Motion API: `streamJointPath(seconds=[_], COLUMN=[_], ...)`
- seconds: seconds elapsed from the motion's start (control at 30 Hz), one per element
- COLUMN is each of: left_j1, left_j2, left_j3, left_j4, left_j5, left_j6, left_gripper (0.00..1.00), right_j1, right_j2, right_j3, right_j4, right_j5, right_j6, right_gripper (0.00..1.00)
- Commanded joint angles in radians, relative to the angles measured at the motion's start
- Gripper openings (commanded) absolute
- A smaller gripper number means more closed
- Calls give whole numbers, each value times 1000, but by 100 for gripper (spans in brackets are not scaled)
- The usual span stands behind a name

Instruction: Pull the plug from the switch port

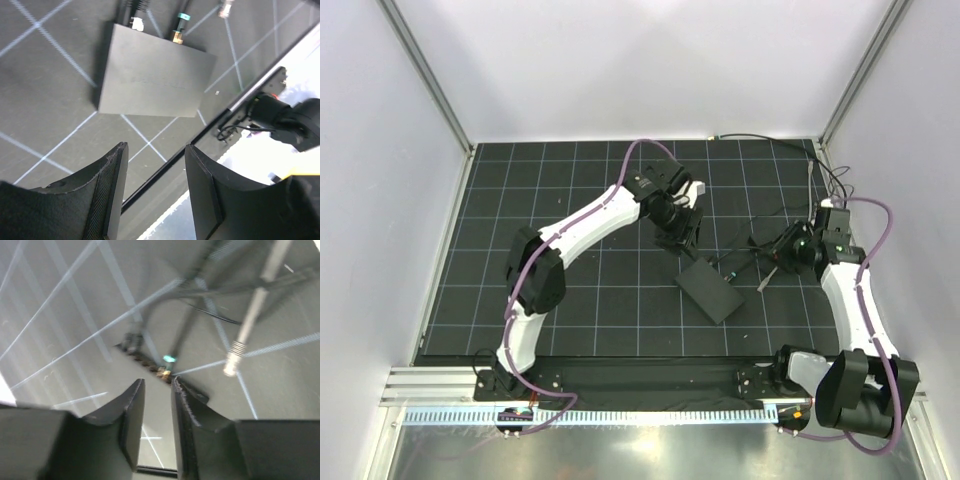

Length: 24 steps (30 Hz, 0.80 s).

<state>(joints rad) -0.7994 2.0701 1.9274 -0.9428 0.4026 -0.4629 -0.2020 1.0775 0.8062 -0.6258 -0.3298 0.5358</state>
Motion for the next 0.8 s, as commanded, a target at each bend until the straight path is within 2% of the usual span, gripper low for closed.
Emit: streamJointPath(seconds=[0.0, 0.03, 0.13, 0.3, 0.33, 0.4, 0.43, 0.47, 0.57, 0.77], left_j1=[-3, -4, -12, -21, -21, -21, -21, -21, -20, -18], left_j2=[31, 42, 47, 38, 39, 45, 47, 44, 39, 36], left_j3=[47, 50, 48, 7, 7, 19, 22, 24, 18, 13], left_j4=[29, 22, 12, 21, 16, 7, -1, -4, -14, -42], left_j5=[102, 108, 110, 111, 111, 105, 104, 104, 87, 55], left_j6=[-8, -8, 0, 7, 9, 18, 20, 24, 33, 53], left_gripper=[53, 53, 53, 53, 53, 53, 53, 53, 53, 53], right_j1=[-1, -2, -28, -56, -63, -79, -80, -79, -79, -79], right_j2=[-11, -7, 61, 192, 258, 358, 468, 514, 648, 809], right_j3=[-76, -91, -75, 112, 140, 252, 302, 391, 511, 610], right_j4=[113, 135, 179, 192, 192, 144, 112, 77, 16, 24], right_j5=[124, 165, 187, 366, 388, 478, 497, 518, 595, 629], right_j6=[81, 98, 75, -40, -39, -17, -23, -34, -23, -29], right_gripper=[37, 41, 41, 45, 45, 38, 43, 44, 46, 49])
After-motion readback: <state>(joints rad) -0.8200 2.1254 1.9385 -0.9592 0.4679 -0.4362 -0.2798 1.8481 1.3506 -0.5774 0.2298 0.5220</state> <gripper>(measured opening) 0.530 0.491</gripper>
